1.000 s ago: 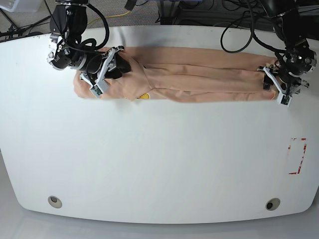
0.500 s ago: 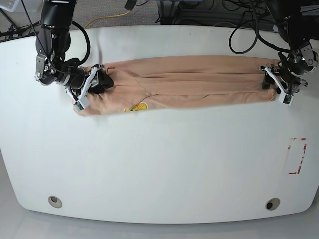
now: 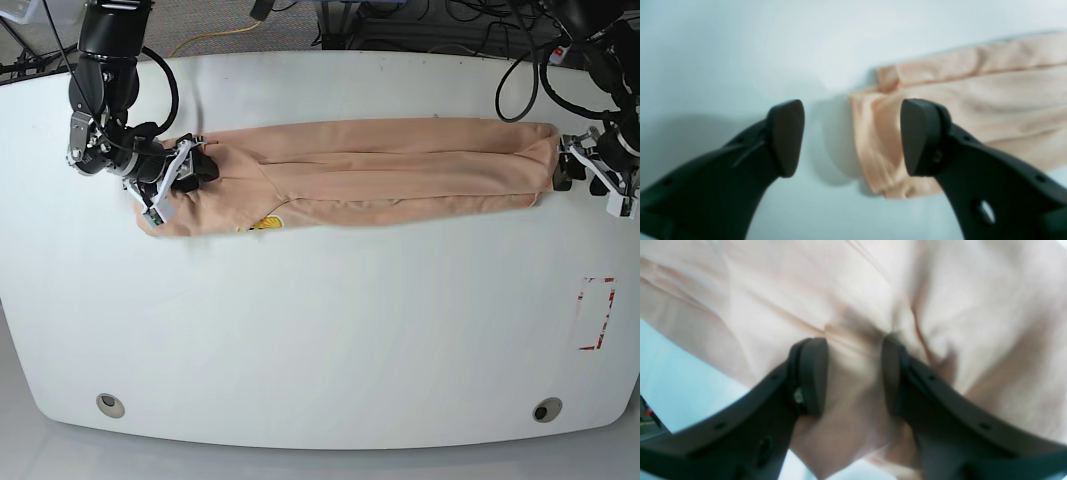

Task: Fold the T-shirt properly
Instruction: 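Grasp both ends of the peach strip with the right and left grippers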

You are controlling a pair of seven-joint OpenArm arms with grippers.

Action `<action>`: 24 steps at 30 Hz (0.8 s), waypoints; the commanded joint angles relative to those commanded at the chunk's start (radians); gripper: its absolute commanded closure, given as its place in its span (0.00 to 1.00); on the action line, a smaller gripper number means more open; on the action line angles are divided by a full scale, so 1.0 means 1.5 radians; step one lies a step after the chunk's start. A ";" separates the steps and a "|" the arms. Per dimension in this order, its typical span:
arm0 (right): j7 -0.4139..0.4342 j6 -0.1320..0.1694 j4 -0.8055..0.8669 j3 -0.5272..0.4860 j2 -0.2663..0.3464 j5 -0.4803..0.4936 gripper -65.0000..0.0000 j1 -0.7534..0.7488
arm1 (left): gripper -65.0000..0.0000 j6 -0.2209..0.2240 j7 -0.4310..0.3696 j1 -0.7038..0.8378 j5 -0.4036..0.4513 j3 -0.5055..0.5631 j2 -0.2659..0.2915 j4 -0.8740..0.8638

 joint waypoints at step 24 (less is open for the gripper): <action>0.000 0.000 -0.001 0.001 -0.014 0.033 0.59 0.001 | 0.35 0.000 0.001 0.005 -0.061 0.076 0.037 -0.139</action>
